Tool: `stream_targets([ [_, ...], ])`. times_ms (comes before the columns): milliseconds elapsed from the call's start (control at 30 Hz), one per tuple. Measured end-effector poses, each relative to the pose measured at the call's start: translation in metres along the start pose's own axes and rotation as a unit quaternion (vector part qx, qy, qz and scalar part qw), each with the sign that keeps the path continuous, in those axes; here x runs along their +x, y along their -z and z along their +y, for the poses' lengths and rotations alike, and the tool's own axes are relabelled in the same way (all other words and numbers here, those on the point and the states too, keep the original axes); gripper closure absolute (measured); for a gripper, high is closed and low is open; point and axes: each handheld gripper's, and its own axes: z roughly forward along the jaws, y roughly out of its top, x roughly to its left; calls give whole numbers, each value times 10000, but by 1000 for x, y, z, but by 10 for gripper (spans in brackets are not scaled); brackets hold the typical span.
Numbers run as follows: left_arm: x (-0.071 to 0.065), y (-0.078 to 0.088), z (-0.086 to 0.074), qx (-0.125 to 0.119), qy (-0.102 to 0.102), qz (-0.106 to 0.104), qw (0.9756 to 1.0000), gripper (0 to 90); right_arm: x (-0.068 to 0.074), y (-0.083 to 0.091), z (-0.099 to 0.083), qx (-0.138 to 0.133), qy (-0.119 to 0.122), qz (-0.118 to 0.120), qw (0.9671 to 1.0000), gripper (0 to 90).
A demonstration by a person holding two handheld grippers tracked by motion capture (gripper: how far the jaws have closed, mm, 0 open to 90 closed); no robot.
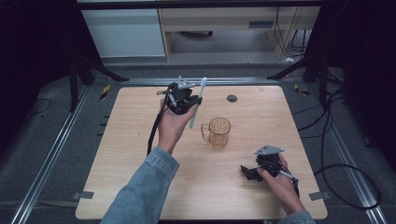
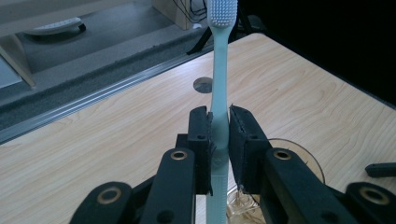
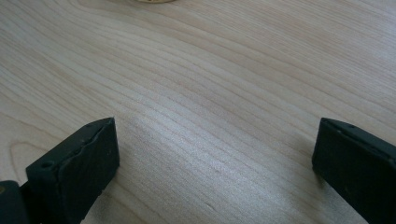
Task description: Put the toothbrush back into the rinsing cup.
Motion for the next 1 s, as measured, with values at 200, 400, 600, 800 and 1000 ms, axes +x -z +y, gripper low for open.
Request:
stream_targets([
  [200,-3,1,-7,-466,59,51,9989,788,-1,0,0,5,31,17,10000,10],
  [400,-5,7,-14,-843,91,164,9963,788,-1,0,0,7,45,28,10000,10],
  [600,-6,10,-18,-1051,99,220,9942,788,-1,0,0,9,44,27,10000,10],
  [800,-10,10,-22,-1361,96,266,9903,788,-1,0,0,7,48,28,10000,10],
  [1000,-14,11,-26,-1627,67,278,9863,787,-1,0,0,10,52,29,10000,10],
])
